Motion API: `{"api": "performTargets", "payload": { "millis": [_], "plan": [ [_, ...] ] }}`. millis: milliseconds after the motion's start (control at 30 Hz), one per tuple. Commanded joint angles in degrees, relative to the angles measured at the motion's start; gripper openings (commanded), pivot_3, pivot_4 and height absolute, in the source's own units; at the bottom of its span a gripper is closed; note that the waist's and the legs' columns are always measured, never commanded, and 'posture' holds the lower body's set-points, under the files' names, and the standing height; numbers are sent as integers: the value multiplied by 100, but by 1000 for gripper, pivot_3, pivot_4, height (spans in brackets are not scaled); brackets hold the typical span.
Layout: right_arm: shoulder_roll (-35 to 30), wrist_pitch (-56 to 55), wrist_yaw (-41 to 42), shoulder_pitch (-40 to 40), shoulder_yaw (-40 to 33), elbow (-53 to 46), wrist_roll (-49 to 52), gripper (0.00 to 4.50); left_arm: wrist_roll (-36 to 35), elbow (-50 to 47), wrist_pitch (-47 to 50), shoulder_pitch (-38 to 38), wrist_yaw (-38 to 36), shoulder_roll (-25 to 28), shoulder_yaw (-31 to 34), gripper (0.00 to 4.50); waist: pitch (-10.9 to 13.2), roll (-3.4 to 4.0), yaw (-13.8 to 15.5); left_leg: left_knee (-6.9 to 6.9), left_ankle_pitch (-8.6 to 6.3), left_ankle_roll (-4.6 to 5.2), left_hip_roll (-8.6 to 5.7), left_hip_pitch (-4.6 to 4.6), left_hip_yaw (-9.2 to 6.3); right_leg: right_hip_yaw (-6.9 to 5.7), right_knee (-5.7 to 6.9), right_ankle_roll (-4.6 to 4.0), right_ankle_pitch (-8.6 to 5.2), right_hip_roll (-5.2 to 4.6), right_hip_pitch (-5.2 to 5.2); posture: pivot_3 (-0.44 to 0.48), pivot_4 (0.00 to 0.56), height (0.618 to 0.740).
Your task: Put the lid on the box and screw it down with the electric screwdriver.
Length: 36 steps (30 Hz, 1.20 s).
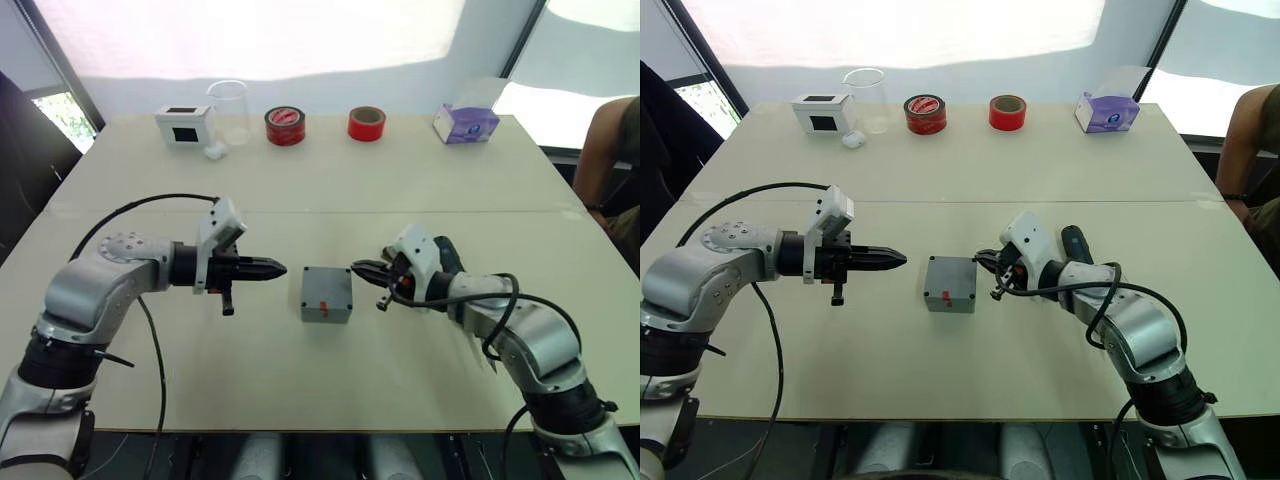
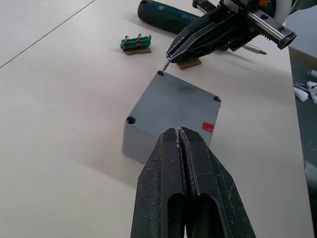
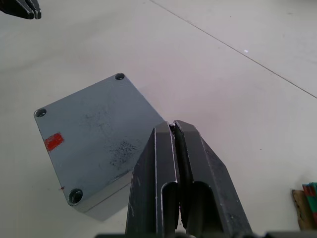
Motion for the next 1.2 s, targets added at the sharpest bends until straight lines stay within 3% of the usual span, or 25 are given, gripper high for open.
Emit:
{"api": "performTargets", "payload": {
  "millis": [33, 767, 867, 1133, 1167, 1200],
  "plan": [
    [51, -129, 31, -1, -25, -78, -35, 7, -19, -145, -99, -87, -8, 10, 19, 0, 0, 0, 6, 0, 0, 0, 0, 0, 0, 0, 0, 0, 0, 0, 0, 0, 150, 740],
    [275, -291, 3, -197, 124, 365, -431, 7, 134, -103, -335, 14, -6, -30, -82, 0, 0, 0, 3, 0, 0, 0, 0, 0, 0, 0, 0, 0, 0, 0, 0, 0, 150, 740],
    [274, -228, 49, -216, 110, 321, -375, 754, 129, -95, -343, 4, -4, -51, -79, 0, 0, 0, 1, 0, 0, 0, 0, 0, 0, 0, 0, 0, 0, 0, 0, 0, 150, 740],
    [255, 212, 10, -259, -251, -5, -66, 3752, 94, -94, -330, -30, 8, -126, -65, 0, 0, 0, 3, 0, 0, 0, 0, 0, 0, 0, 0, 0, 0, 0, 0, 0, 150, 740],
    [244, 326, 9, -276, -362, -81, 36, 4054, 72, -90, -323, -51, 9, -148, -54, 0, 0, 0, 4, 0, 0, 0, 0, 0, 0, 0, 0, 0, 0, 0, 0, 0, 150, 740],
    [236, 408, 8, -288, -437, -134, 105, 4054, 57, -88, -317, -65, 9, -165, -46, 0, 0, 0, 5, 0, 0, 0, 0, 0, 0, 0, 0, 0, 0, 0, 0, 0, 150, 740]
  ]
}}
